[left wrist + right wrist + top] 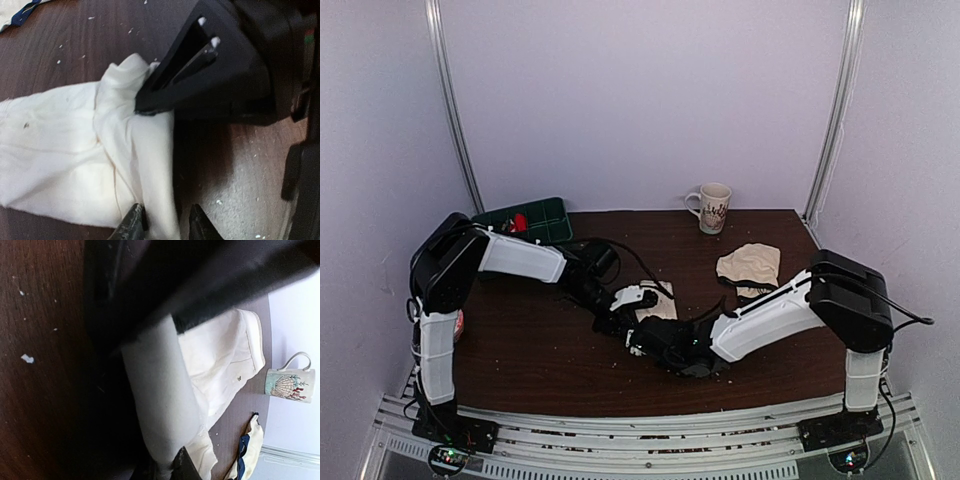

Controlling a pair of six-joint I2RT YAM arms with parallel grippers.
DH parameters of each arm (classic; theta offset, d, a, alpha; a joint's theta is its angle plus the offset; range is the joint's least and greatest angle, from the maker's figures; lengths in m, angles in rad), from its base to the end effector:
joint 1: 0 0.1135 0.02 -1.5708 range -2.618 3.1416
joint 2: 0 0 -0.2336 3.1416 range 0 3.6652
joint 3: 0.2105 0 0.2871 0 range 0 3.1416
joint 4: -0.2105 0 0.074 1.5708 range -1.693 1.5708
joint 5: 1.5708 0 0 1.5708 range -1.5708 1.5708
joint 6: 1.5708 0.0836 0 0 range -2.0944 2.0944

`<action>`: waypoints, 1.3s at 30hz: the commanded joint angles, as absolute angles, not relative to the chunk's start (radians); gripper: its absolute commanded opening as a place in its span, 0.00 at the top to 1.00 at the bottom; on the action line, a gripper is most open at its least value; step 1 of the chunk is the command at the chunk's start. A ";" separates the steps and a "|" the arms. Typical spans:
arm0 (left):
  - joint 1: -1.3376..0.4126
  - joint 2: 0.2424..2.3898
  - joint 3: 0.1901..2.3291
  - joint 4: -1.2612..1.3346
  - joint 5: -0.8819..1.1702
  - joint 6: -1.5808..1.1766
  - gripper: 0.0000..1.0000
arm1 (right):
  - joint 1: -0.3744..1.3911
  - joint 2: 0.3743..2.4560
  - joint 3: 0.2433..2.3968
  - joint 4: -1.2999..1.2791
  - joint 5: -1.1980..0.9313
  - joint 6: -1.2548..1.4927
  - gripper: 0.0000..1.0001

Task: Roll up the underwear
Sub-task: Roll the underwear at the center of the board.

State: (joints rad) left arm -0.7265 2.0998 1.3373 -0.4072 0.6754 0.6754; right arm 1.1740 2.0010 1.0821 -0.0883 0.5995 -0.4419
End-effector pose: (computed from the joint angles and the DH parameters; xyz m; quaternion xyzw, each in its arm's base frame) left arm 0.2917 -0.3292 0.0364 0.6468 0.6640 -0.3294 0.1796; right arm 0.2027 0.3616 0.0181 -0.6067 0.6935 -0.1698 0.3496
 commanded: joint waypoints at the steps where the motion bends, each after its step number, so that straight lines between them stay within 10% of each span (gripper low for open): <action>1: -0.696 2.028 1.244 -0.377 0.587 0.672 0.64 | 1.160 1.977 1.067 -0.249 0.428 -0.339 0.92; 39: -0.647 1.594 0.729 0.250 0.584 0.795 0.60 | 0.990 2.101 1.330 -0.633 -0.132 -0.281 0.88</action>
